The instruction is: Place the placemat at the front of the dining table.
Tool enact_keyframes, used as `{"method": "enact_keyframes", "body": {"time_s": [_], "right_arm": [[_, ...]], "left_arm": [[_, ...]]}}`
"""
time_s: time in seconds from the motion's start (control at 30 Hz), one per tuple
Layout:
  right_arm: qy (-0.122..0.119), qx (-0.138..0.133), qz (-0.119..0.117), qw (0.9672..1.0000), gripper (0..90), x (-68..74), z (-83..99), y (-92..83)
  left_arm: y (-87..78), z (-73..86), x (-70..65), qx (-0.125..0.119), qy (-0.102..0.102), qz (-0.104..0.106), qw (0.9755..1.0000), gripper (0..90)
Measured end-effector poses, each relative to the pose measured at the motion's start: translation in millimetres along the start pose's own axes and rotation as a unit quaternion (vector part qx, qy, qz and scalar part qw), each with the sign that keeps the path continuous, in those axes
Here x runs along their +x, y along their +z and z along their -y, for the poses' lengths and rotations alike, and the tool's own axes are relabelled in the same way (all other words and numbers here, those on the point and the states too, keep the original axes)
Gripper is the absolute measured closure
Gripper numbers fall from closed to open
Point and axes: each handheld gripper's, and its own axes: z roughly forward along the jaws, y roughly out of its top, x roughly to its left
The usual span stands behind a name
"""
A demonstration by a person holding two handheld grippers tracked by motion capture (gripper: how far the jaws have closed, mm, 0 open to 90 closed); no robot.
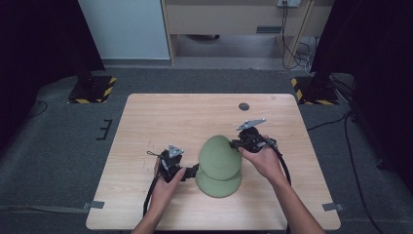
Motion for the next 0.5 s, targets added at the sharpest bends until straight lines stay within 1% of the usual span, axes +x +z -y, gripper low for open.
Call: {"method": "enact_keyframes", "body": {"time_s": [0.1,0.17,0.23,0.3,0.33,0.4,0.5], "right_arm": [[0.004,-0.008,-0.009,0.9999,85.7,-0.1,-2.2,-4.4],[0.013,-0.017,-0.018,0.9996,85.7,0.3,-4.7,-8.6],[0.012,-0.021,-0.020,0.9995,85.7,1.0,-7.0,-11.6],[0.011,-0.024,-0.021,0.9994,85.7,1.3,-9.7,-14.4],[0.013,-0.026,-0.023,0.9993,85.8,1.3,-11.3,-16.1],[0.015,-0.030,-0.024,0.9992,85.7,0.7,-13.4,-18.3],[0.017,-0.033,-0.022,0.9991,85.8,-0.2,-16.2,-20.4]], "left_arm": [[-3.7,0.0,8.9,-0.002,-0.008,-0.012,0.9999,1.9],[-7.0,-0.2,16.8,-0.009,-0.018,-0.021,0.9996,1.9],[-8.9,0.2,22.8,-0.011,-0.026,-0.027,0.9992,2.0],[-9.8,1.4,29.1,-0.008,-0.032,-0.034,0.9989,2.2],[-9.8,1.9,31.6,-0.006,-0.030,-0.038,0.9988,2.2],[-10.0,3.1,34.6,0.001,-0.033,-0.042,0.9986,2.3],[-9.6,3.6,37.6,0.003,-0.039,-0.046,0.9981,2.3]]}}
